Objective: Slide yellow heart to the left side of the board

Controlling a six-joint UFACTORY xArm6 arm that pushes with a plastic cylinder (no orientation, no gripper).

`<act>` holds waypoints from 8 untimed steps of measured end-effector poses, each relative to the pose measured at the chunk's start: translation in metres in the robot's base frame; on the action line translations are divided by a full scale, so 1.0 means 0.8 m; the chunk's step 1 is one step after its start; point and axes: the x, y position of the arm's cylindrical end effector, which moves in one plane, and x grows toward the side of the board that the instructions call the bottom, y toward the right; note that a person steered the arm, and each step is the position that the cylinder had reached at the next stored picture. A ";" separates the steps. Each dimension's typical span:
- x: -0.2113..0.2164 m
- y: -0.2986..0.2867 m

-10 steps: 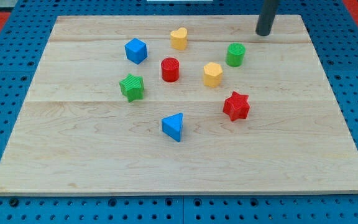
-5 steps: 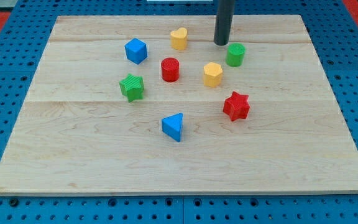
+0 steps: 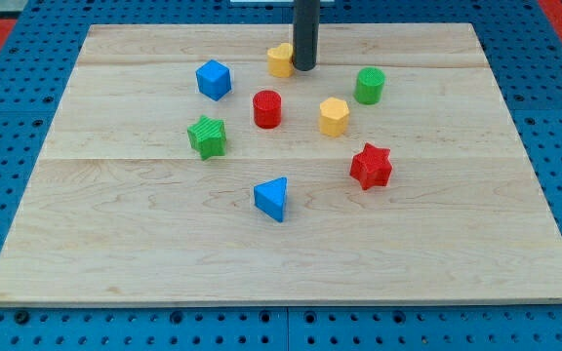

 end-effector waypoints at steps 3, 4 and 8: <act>-0.036 -0.061; -0.033 -0.106; 0.004 -0.227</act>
